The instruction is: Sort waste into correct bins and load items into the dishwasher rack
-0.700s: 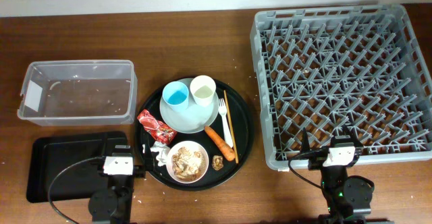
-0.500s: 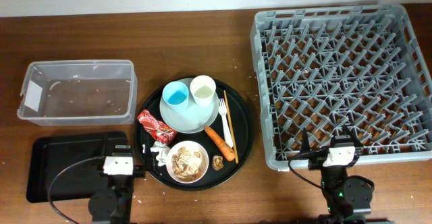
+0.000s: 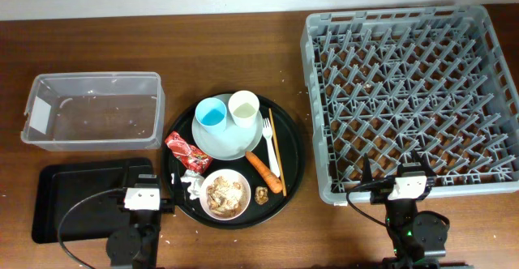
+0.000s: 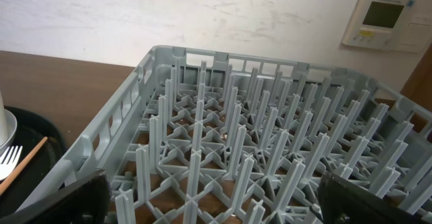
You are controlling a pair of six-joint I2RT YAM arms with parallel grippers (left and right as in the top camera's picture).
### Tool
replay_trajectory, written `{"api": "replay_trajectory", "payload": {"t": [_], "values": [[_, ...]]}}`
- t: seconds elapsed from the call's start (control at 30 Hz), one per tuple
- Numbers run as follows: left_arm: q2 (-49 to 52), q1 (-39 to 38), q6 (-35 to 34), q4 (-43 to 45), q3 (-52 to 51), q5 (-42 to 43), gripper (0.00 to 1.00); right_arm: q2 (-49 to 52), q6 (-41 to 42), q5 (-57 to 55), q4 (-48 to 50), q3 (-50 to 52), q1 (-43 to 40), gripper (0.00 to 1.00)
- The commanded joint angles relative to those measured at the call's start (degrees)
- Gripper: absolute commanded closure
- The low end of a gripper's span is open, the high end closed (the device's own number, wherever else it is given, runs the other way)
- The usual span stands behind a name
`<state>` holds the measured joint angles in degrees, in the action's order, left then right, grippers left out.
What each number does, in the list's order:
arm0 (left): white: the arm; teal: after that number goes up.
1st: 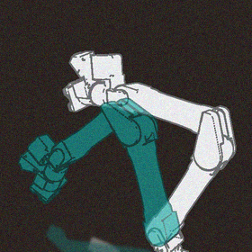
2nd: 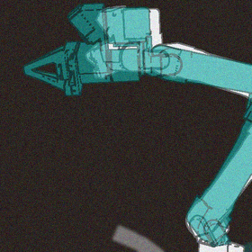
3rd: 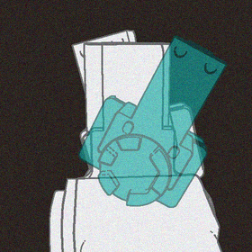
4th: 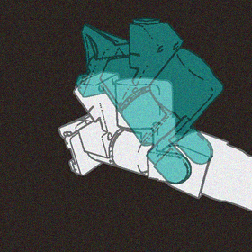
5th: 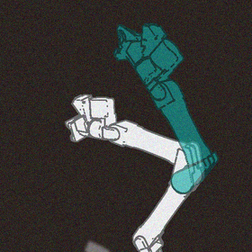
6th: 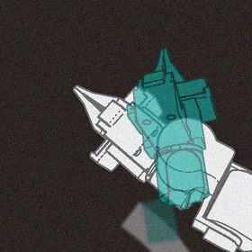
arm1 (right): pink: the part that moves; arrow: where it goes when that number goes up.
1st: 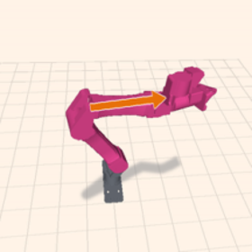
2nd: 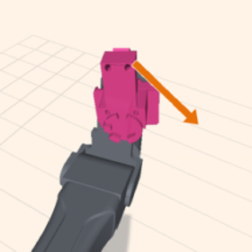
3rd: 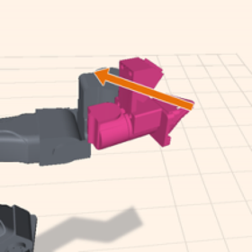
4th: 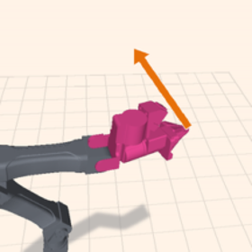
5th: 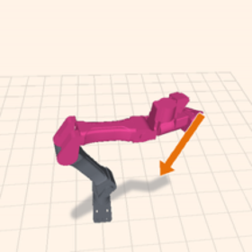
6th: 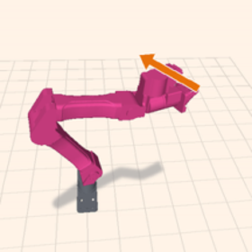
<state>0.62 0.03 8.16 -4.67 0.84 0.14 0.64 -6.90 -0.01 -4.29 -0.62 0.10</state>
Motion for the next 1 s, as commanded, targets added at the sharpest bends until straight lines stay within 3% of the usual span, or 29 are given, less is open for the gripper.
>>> {"api": "replay_trajectory", "payload": {"t": [0.0,0.97], "values": [[-0.2,0.2,1.2,-0.1,-0.3,-0.4,0.01,-0.3,-0.2,-0.3,-0.3,0.3,0.3,0.01],[1.5,0.2,1.2,-0.1,-0.3,-0.4,0.01,-0.3,-0.2,-0.3,-0.3,0.3,0.3,0.01]]}}
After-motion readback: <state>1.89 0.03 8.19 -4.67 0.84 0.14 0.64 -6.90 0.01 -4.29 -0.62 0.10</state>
